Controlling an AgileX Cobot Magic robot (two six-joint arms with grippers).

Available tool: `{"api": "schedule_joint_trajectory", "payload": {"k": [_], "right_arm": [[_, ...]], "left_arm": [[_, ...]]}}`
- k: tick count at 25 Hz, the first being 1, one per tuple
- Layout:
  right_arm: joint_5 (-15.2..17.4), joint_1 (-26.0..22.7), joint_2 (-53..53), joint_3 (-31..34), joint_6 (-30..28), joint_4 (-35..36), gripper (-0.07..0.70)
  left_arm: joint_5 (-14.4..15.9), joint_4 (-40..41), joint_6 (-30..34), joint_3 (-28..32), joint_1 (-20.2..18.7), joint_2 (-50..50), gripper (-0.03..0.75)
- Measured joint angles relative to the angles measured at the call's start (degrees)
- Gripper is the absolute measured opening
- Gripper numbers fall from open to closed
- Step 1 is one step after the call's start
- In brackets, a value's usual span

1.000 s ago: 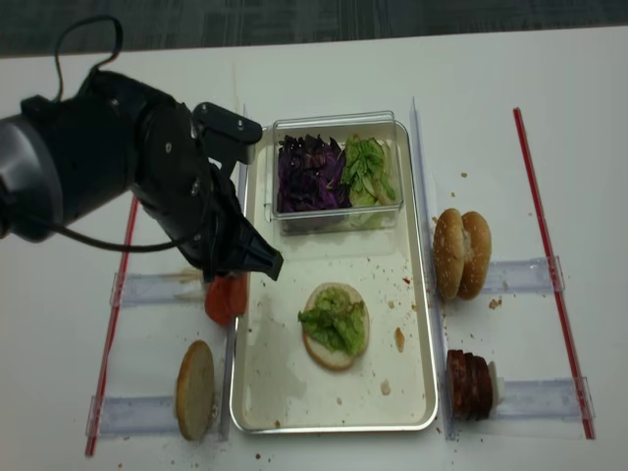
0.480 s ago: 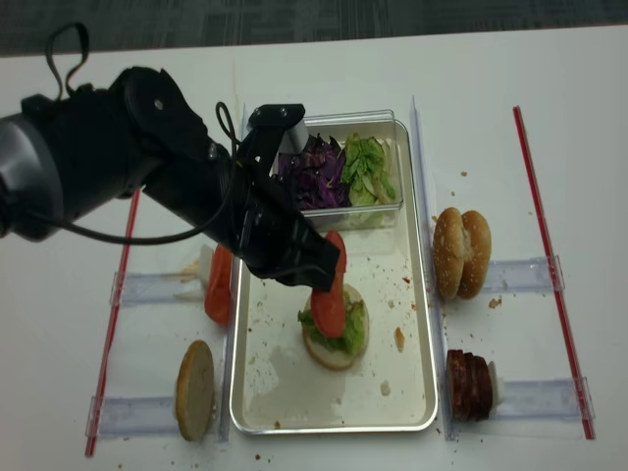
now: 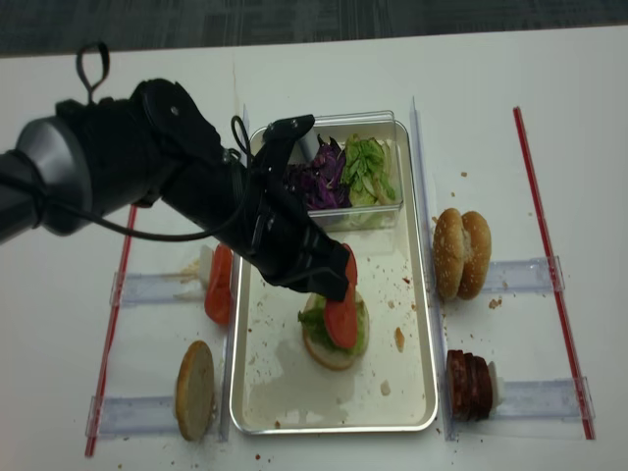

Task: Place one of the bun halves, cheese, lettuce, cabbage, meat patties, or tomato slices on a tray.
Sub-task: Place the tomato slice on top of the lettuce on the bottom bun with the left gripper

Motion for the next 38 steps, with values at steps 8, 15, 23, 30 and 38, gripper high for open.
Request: {"api": "schedule_joint_trajectory", "payload": {"k": [8,15,23,30,38], "right_arm": [[-0.1,0.0,0.0,0.0,0.0,0.0,0.482],[-0.1,0.0,0.0,0.0,0.0,0.0,0.482],[-0.1,0.0,0.0,0.0,0.0,0.0,0.482],[-0.1,0.0,0.0,0.0,0.0,0.0,0.482],[-0.1,0.0,0.0,0.0,0.0,0.0,0.482]], "left_arm": [[-1.4,-1.0,0.1,0.0,0.0,5.4,0.040],[-3.4,-1.5,0.1,0.0,0.0,8.0,0.039],[-4.5,-1.9,0.1,0.0,0.0,9.7,0.039],[-4.6,-1.9,0.1,0.0,0.0,9.7,0.090],[-4.9,-1.8,0.0,0.0,0.0,9.7,0.284]]}}
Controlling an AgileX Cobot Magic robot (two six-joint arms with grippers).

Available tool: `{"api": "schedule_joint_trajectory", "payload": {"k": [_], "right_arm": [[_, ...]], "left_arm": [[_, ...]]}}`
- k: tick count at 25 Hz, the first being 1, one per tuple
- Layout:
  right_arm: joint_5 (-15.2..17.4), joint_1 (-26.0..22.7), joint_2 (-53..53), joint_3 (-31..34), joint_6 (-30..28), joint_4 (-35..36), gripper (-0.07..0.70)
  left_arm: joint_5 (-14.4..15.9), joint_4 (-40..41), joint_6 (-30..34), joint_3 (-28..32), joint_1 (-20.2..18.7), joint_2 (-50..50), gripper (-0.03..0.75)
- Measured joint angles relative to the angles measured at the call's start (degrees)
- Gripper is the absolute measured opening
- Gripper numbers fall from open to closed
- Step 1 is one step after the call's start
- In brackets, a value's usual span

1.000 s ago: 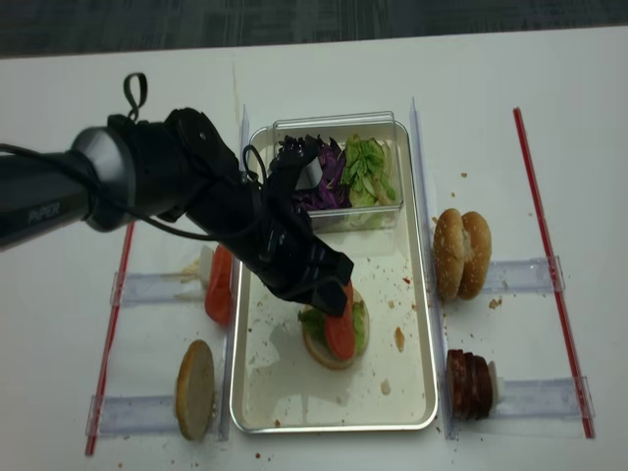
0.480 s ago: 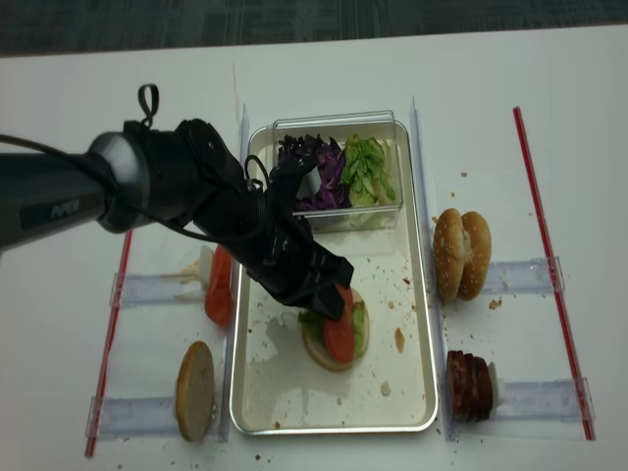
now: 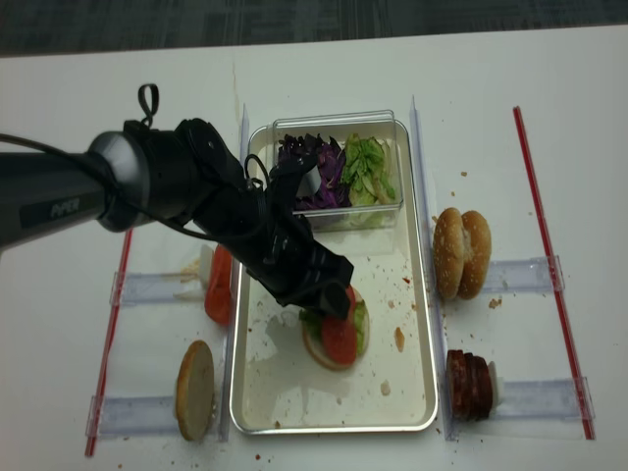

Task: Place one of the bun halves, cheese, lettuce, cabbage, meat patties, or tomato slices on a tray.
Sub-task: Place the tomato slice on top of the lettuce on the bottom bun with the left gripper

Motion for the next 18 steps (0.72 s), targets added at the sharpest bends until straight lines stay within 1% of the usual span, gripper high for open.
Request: {"api": "schedule_joint_trajectory", "payload": {"k": [4,8,12,18], "right_arm": [[0.0,0.0,0.0,0.0,0.0,0.0,0.482],[0.0,0.0,0.0,0.0,0.0,0.0,0.482],[0.0,0.0,0.0,0.0,0.0,0.0,0.482],[0.0,0.0,0.0,0.0,0.0,0.0,0.482]], "left_arm": [[-0.2,0.5,-0.1,0.0,0.0,0.0,0.364],[0.0,0.5,-0.2,0.0,1.7,0.0,0.418],[0.5,0.5,-0.3,0.0,3.1,0.0,0.438],[0.9,0.5,-0.3,0.0,3.3,0.0,0.442]]}}
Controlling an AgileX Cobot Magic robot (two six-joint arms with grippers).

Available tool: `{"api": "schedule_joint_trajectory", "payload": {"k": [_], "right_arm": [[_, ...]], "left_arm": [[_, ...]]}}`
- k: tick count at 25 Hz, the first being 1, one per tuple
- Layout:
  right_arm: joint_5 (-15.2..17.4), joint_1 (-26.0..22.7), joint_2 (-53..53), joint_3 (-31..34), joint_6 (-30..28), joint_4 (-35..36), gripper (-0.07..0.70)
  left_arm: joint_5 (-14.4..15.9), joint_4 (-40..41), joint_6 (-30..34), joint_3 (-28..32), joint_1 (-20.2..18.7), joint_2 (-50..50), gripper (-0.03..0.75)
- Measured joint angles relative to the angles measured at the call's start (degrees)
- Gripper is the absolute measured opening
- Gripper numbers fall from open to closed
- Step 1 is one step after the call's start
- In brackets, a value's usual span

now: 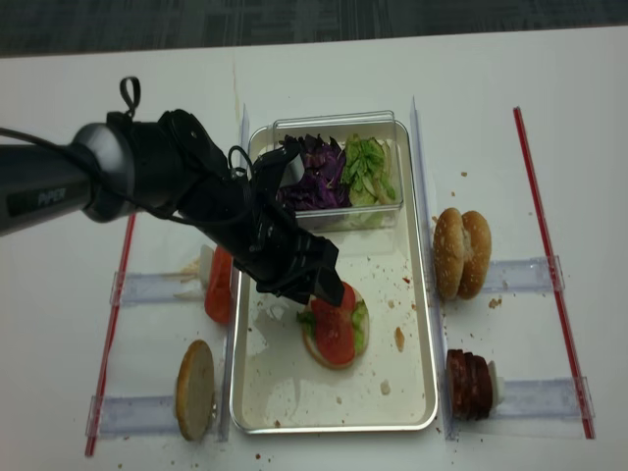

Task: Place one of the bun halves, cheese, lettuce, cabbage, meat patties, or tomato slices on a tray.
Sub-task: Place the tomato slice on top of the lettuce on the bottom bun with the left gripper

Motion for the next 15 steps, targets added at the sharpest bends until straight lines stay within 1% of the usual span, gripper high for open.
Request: {"api": "schedule_joint_trajectory", "payload": {"k": [6,15], "right_arm": [[0.0,0.0,0.0,0.0,0.0,0.0,0.482],[0.0,0.0,0.0,0.0,0.0,0.0,0.482]], "left_arm": [[0.2,0.3,0.0,0.0,0.0,-1.0,0.442],[1.0,0.9,0.2,0.0,0.0,-11.4,0.442]]}}
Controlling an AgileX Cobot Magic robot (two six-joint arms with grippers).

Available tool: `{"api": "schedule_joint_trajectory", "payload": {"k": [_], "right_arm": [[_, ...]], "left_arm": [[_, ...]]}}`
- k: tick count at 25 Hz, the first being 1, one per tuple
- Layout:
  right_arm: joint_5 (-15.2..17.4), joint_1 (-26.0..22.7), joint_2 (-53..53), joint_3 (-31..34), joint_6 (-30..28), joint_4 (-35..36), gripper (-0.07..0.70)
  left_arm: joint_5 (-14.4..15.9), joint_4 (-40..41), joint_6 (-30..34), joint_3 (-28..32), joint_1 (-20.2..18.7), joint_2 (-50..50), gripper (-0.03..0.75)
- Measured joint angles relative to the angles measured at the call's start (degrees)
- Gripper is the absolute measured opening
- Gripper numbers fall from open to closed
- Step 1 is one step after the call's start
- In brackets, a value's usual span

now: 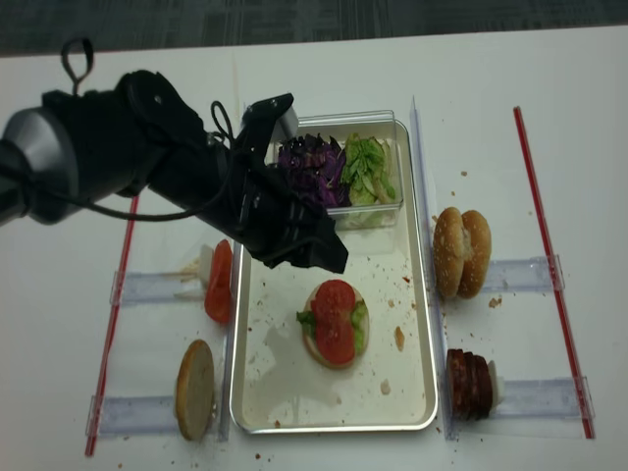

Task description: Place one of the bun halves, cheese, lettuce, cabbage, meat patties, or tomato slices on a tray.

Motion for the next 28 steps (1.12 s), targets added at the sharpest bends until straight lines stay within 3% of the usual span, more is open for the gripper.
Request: {"api": "schedule_joint_trajectory", "payload": {"k": [6,9,15,23,28], "right_arm": [[0.0,0.0,0.0,0.0,0.0,0.0,0.482],[0.0,0.0,0.0,0.0,0.0,0.0,0.482],[0.0,0.0,0.0,0.0,0.0,0.0,0.482],[0.1,0.0,0.0,0.0,0.0,0.0,0.482],[0.1,0.0,0.0,0.0,0.0,0.0,0.482]], "left_arm": [[0.7,1.3,-0.2,0.0,0.0,-3.5,0.442],[0.1,5.8,-2.5,0.0,0.0,-3.6,0.442],[-2.1,20.9,-12.3,0.0,0.0,-3.6,0.442],[-1.9,41.3,-27.1,0.0,0.0,-3.6,0.442],[-0.4,49.6,-33.6,0.0,0.0,-3.6,0.442]]}}
